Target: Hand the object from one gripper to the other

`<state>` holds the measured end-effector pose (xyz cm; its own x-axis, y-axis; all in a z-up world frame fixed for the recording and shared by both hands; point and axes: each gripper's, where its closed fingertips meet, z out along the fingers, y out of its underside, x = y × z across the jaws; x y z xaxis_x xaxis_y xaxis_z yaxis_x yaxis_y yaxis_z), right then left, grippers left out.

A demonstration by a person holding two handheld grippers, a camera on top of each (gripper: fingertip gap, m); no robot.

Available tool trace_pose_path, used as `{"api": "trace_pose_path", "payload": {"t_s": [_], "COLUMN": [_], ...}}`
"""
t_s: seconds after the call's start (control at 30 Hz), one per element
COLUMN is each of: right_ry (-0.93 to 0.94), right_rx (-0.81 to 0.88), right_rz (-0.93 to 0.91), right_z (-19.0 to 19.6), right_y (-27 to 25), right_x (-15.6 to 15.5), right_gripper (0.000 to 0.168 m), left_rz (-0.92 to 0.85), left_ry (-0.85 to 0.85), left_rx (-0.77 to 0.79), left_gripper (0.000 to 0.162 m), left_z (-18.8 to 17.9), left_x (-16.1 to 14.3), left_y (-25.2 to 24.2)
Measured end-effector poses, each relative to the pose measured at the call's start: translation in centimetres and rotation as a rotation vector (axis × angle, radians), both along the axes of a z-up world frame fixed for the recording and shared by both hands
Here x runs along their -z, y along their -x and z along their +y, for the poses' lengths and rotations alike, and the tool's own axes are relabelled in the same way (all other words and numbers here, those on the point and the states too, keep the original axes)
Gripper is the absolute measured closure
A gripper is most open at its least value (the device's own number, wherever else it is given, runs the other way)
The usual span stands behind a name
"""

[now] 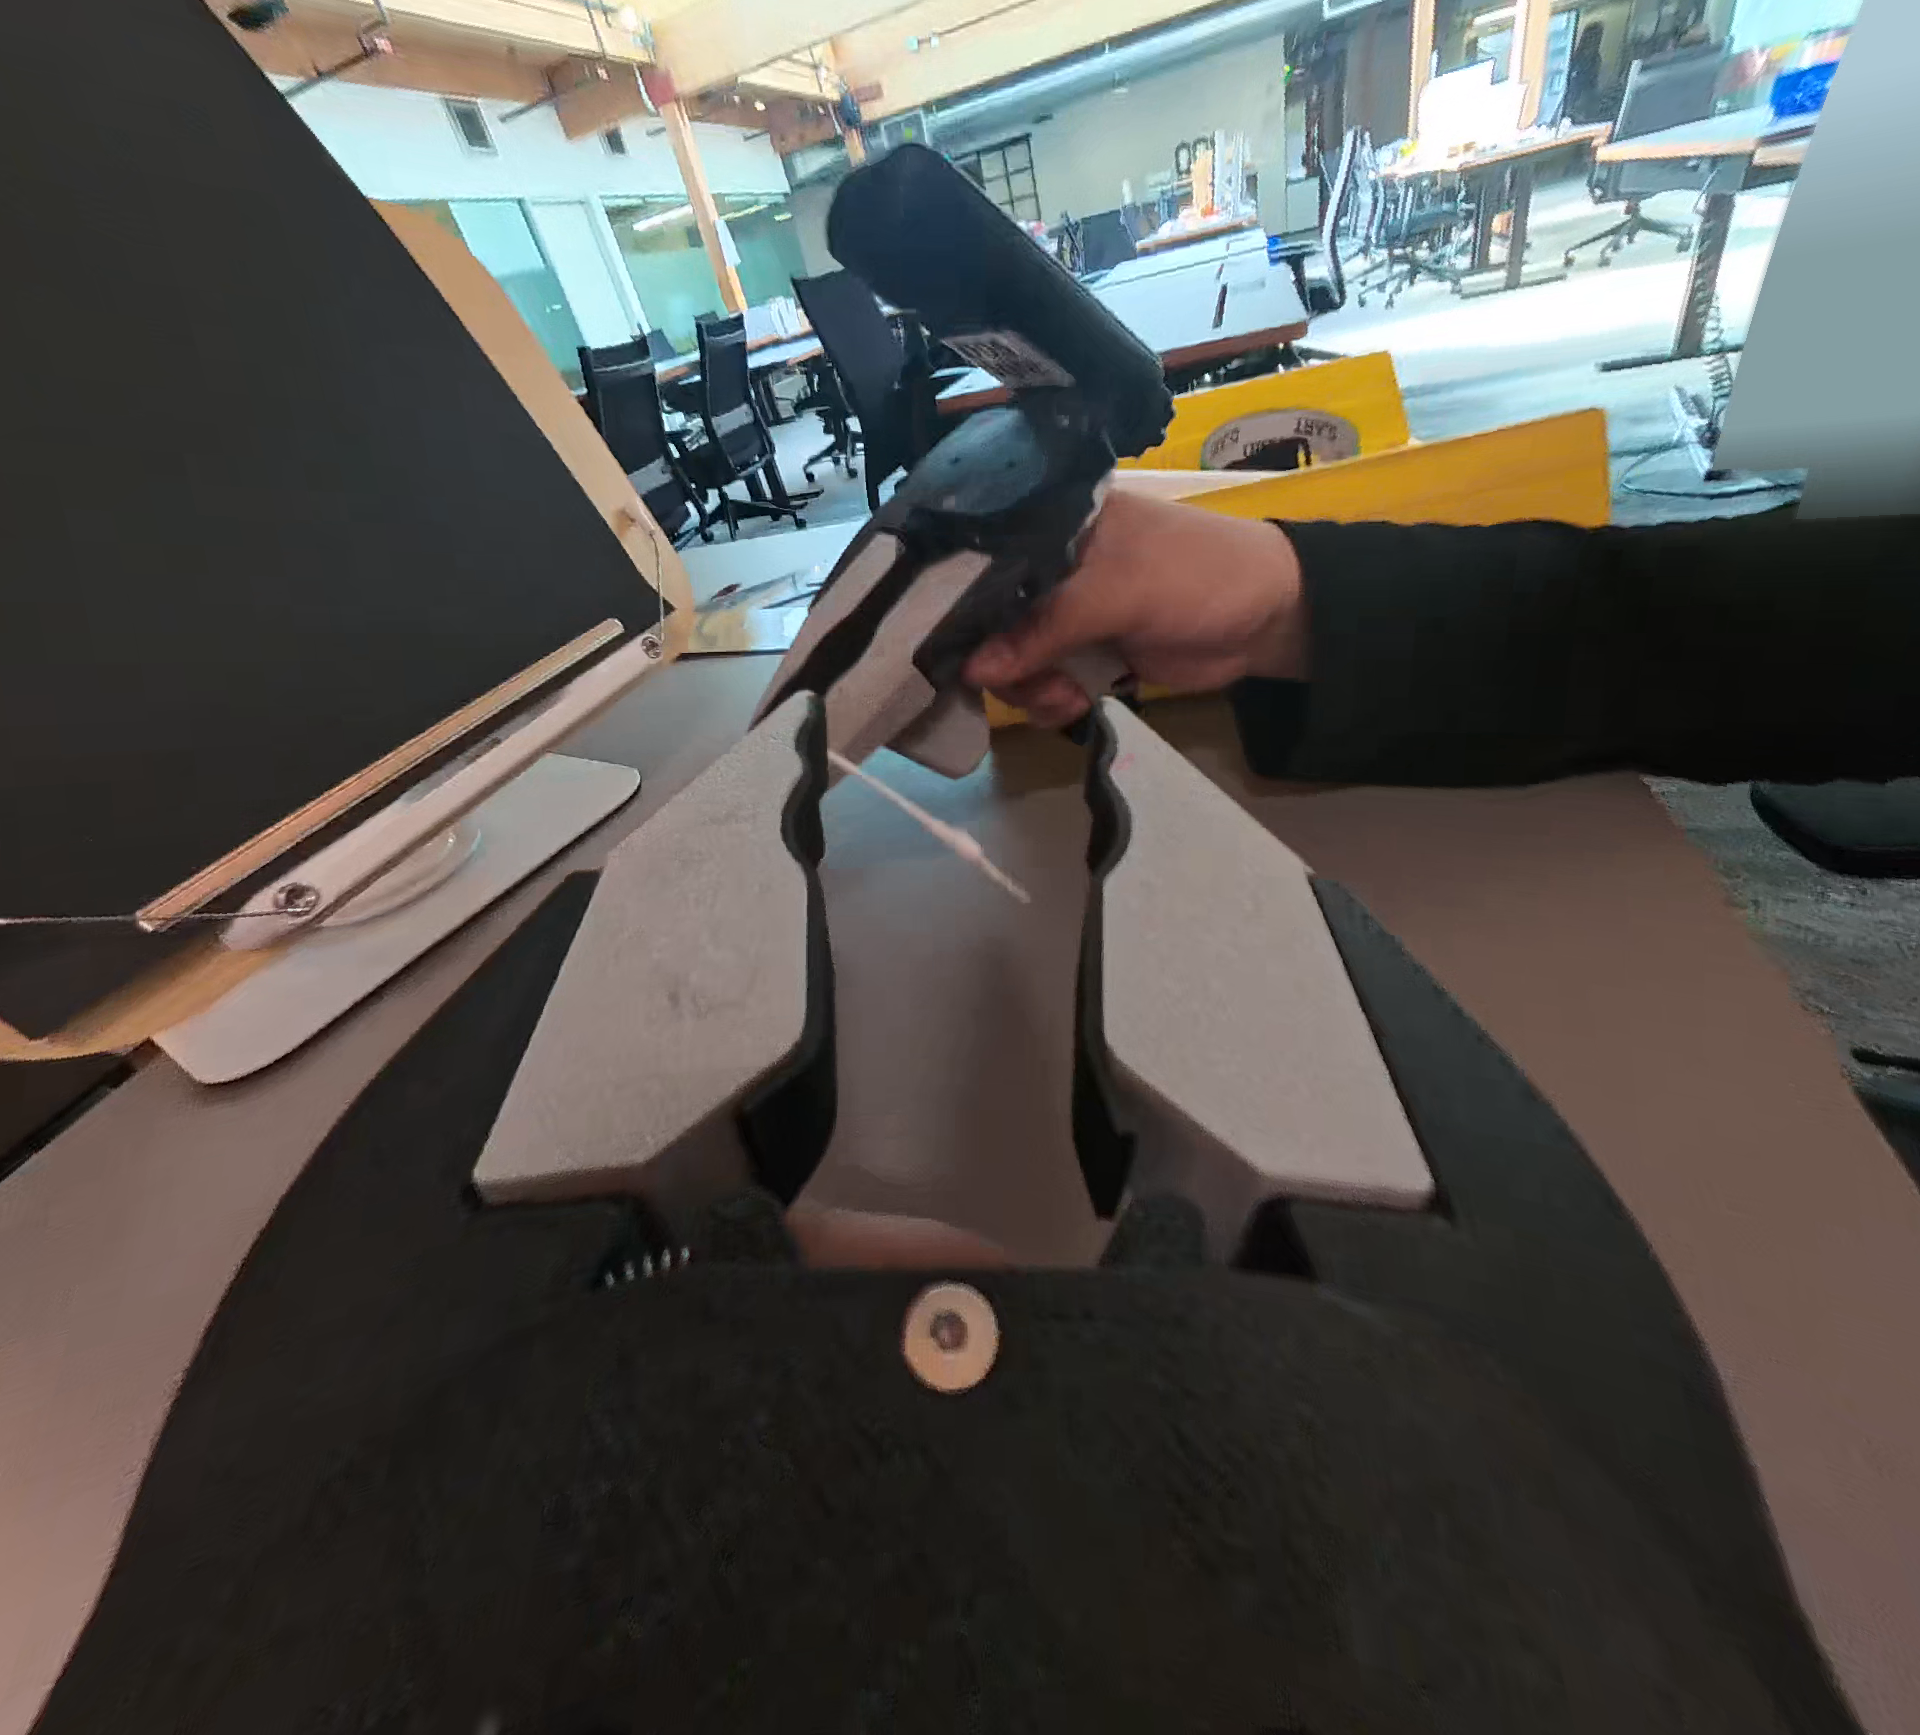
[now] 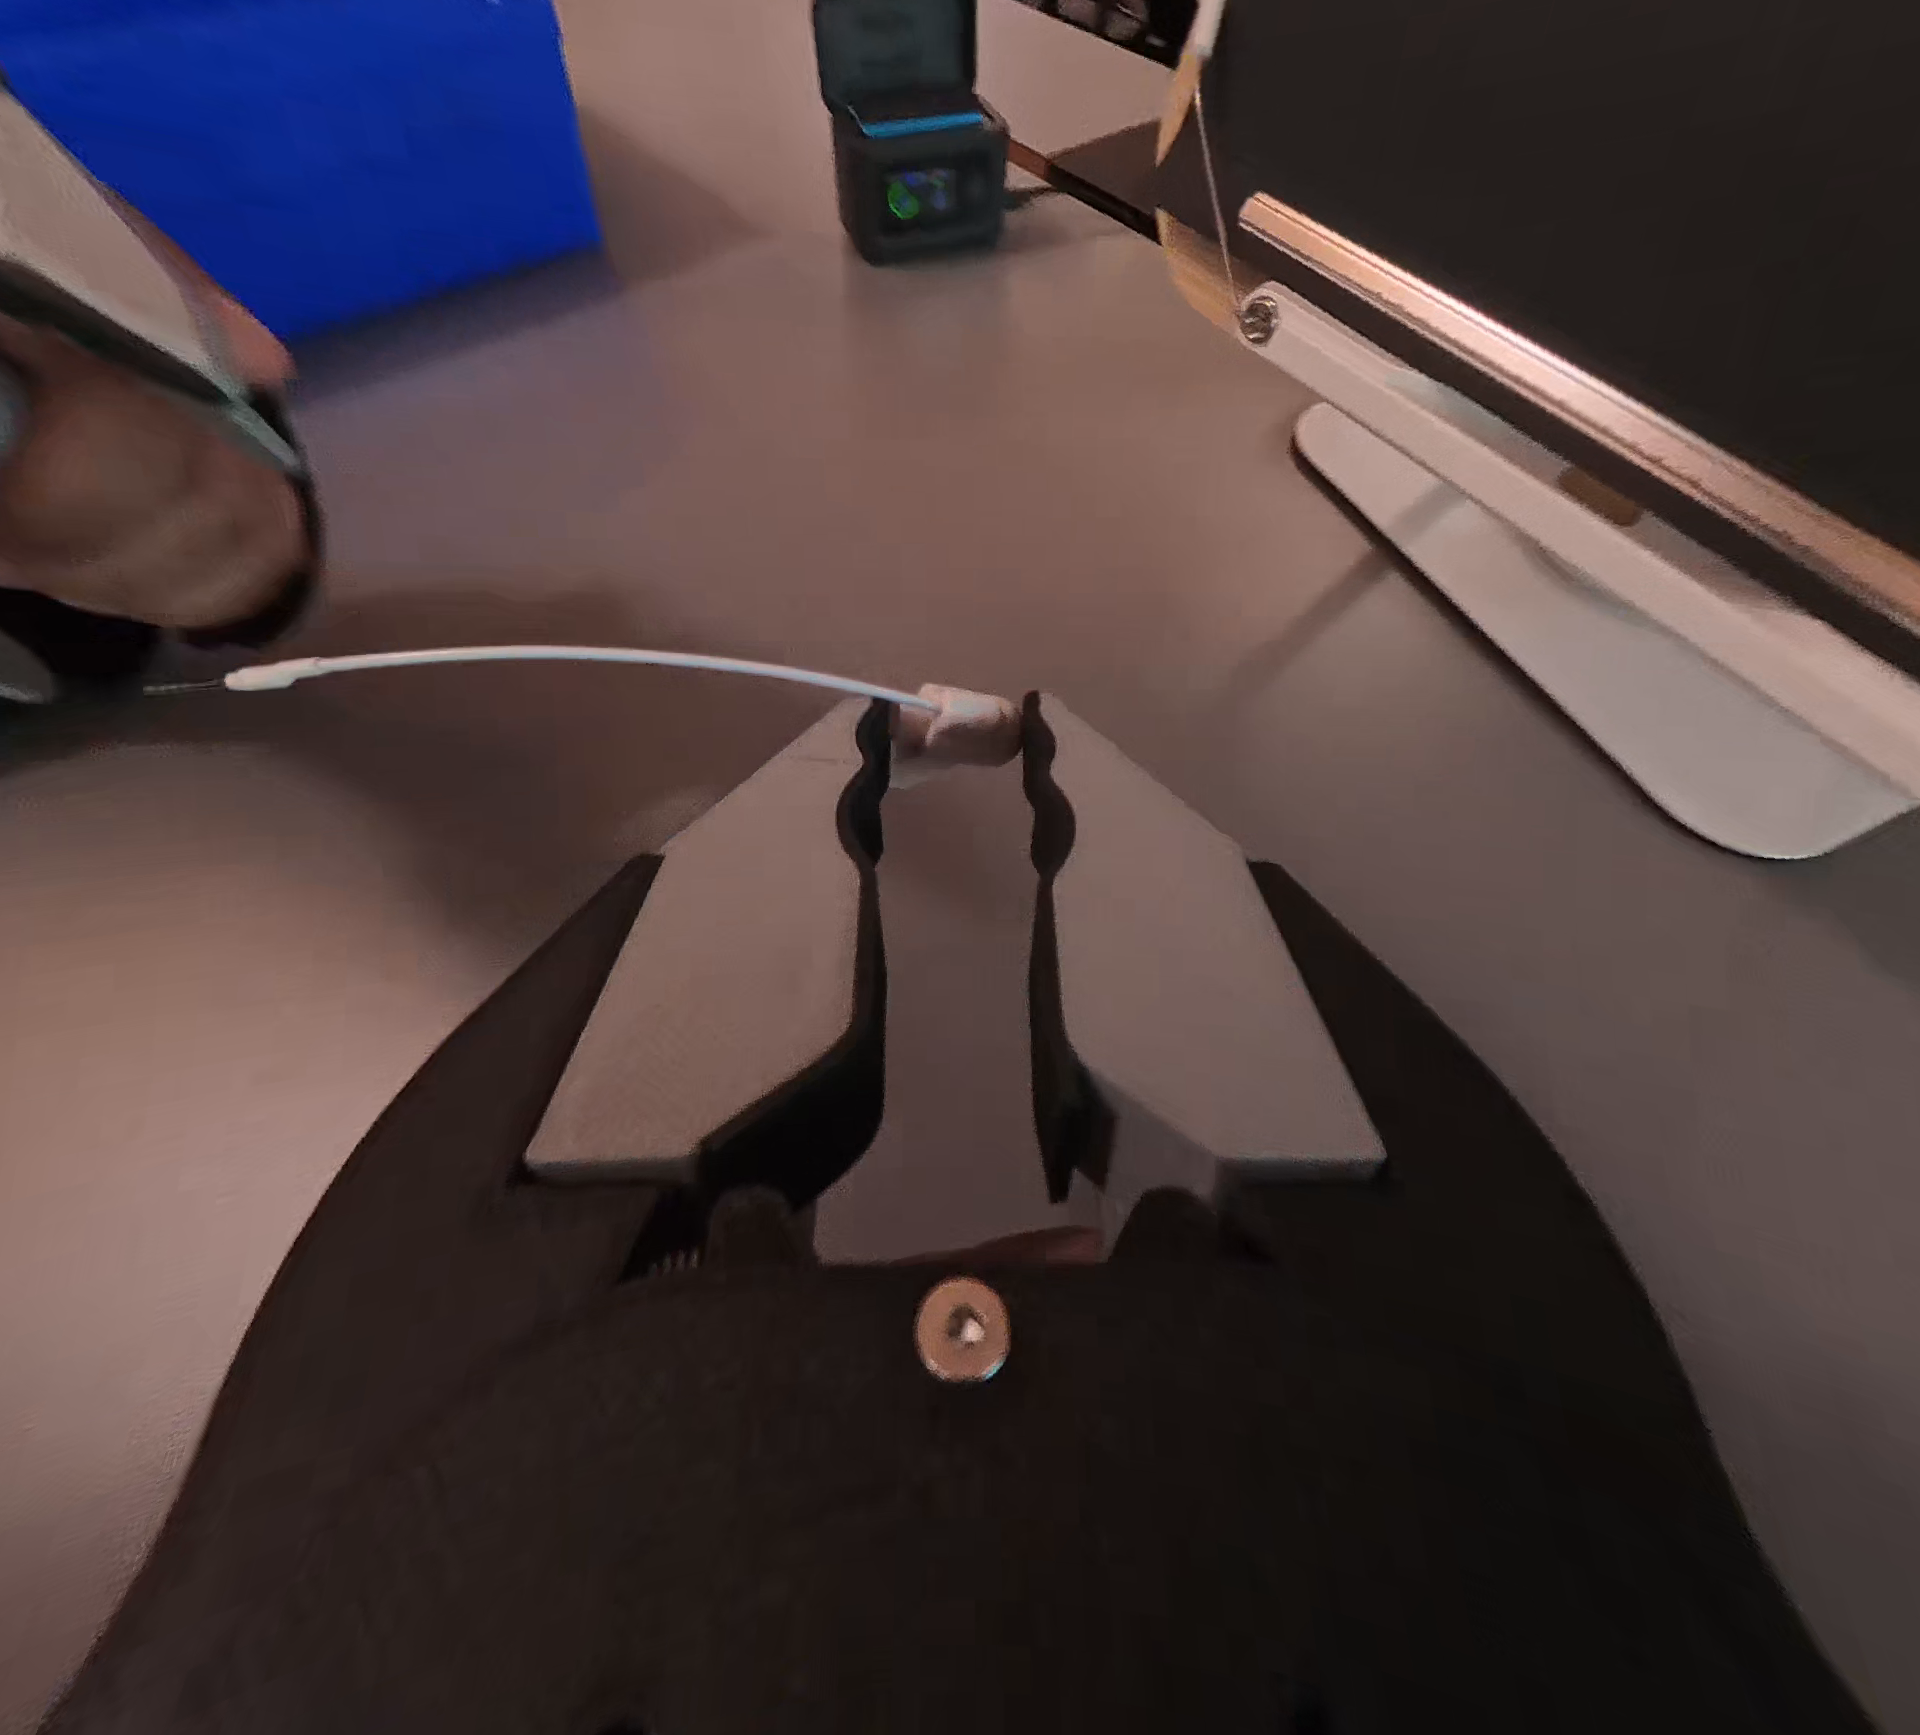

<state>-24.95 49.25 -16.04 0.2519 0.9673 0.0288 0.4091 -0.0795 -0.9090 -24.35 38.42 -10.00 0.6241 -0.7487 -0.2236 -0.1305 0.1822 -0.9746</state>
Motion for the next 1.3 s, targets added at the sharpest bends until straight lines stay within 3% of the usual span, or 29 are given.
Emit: {"api": "trace_pose_path", "payload": {"t_s": [0.23,0.37,0.63,0.73,0.8,0.97,1.07,1.17,1.3], "right_ry": [-0.249,-0.165,0.022,0.081,0.092,0.134,0.108,0.084,0.118], "right_rx": [-0.013,-0.13,-0.311,-0.364,-0.363,-0.357,-0.346,-0.359,-0.393], "right_rz": [-0.092,0.005,0.111,0.122,0.123,0.111,0.09,0.07,0.12], "right_z": [-0.8,-3.0,-6.3,-7.4,-7.5,-7.5,-7.3,-7.4,-7.5], "right_y": [0.8,1.4,1.7,1.9,2.1,2.2,2.2,1.9,1.3], "right_x": [0.0,-1.2,-2.4,-2.3,-2.2,-1.7,-1.4,-1.2,-2.3], "right_gripper": [0.147,0.147,0.147,0.147,0.147,0.147,0.147,0.147,0.136], "left_rz": [0.088,0.223,0.242,0.238,0.249,0.302,0.345,0.272,-0.111], "left_ry": [0.193,0.215,0.174,0.17,0.169,0.155,0.147,0.217,0.451], "left_rx": [-0.13,-0.222,-0.231,-0.217,-0.191,-0.221,-0.242,-0.211,0.013], "left_gripper": [0.111,0.109,0.118,0.135,0.146,0.141,0.146,0.15,0.15], "left_z": [2.5,3.7,3.7,3.6,3.3,3.6,3.8,3.8,2.4], "left_x": [3.4,5.8,5.5,5.5,5.6,6.3,6.6,6.4,4.1], "left_y": [1.0,1.7,1.6,1.4,1.0,0.9,1.2,1.5,1.4]}}
